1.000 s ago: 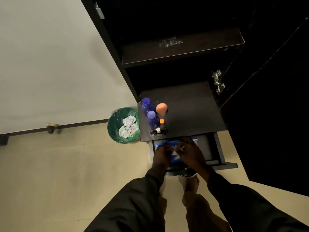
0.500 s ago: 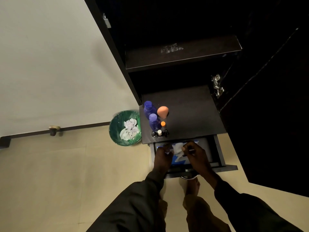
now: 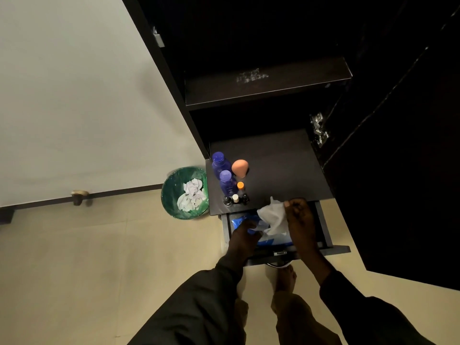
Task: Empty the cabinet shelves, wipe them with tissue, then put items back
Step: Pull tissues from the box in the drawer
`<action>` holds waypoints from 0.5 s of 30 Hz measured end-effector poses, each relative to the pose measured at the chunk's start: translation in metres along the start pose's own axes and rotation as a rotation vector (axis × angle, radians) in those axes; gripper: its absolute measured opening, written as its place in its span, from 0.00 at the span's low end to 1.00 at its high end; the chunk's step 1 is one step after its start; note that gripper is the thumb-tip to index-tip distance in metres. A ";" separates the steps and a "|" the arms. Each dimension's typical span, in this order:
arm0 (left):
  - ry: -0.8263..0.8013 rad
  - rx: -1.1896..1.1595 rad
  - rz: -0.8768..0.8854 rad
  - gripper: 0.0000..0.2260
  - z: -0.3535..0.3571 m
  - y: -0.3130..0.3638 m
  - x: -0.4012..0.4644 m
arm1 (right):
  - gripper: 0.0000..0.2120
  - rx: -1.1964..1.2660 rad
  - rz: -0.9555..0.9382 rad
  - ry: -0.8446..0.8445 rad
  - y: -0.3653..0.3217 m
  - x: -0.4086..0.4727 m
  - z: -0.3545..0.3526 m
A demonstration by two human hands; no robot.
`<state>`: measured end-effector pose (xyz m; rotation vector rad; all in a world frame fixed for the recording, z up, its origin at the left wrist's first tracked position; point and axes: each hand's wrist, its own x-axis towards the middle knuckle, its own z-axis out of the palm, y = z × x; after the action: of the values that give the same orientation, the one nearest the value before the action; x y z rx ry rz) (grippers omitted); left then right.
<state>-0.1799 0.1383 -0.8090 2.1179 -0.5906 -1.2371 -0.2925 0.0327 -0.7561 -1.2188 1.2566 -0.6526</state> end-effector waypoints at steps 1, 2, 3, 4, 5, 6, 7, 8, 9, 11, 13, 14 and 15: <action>-0.010 -0.009 0.007 0.14 0.000 0.000 0.000 | 0.02 0.022 -0.005 0.005 -0.002 0.000 -0.001; -0.015 -0.015 0.024 0.14 0.001 0.000 -0.001 | 0.04 0.024 -0.015 0.007 -0.002 0.001 -0.003; -0.019 -0.016 0.050 0.14 0.002 0.000 -0.001 | 0.06 0.043 -0.003 0.010 -0.002 0.001 -0.004; -0.021 -0.012 0.076 0.14 0.003 0.001 -0.001 | 0.05 0.083 0.033 0.016 -0.002 0.001 -0.006; -0.023 0.000 0.085 0.15 0.004 0.001 -0.002 | 0.02 0.149 0.084 0.028 -0.002 0.000 -0.007; -0.018 0.016 0.084 0.15 0.005 0.002 -0.002 | 0.07 0.216 0.129 0.049 -0.001 0.001 -0.009; -0.015 0.032 0.076 0.15 0.006 0.002 -0.001 | 0.14 0.283 0.179 0.063 0.001 0.003 -0.011; -0.019 0.047 0.074 0.15 0.007 0.002 -0.001 | 0.18 0.327 0.245 0.075 0.002 0.006 -0.013; -0.026 0.062 0.078 0.15 0.008 0.001 0.000 | 0.20 0.338 0.300 0.080 0.004 0.007 -0.015; -0.043 0.034 0.081 0.13 0.008 0.005 -0.001 | 0.20 0.315 0.396 0.064 0.008 0.009 -0.018; -0.099 -0.217 -0.002 0.12 0.006 0.013 -0.006 | 0.20 0.240 0.485 0.010 0.013 0.008 -0.021; -0.141 -0.380 -0.075 0.12 0.005 0.019 -0.009 | 0.20 0.192 0.515 -0.026 0.015 0.007 -0.022; -0.176 -0.526 -0.159 0.14 0.005 0.023 -0.010 | 0.19 0.169 0.538 -0.048 0.017 0.004 -0.023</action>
<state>-0.1907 0.1268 -0.7895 1.6480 -0.1397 -1.4855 -0.3168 0.0262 -0.7699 -0.7056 1.3826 -0.3216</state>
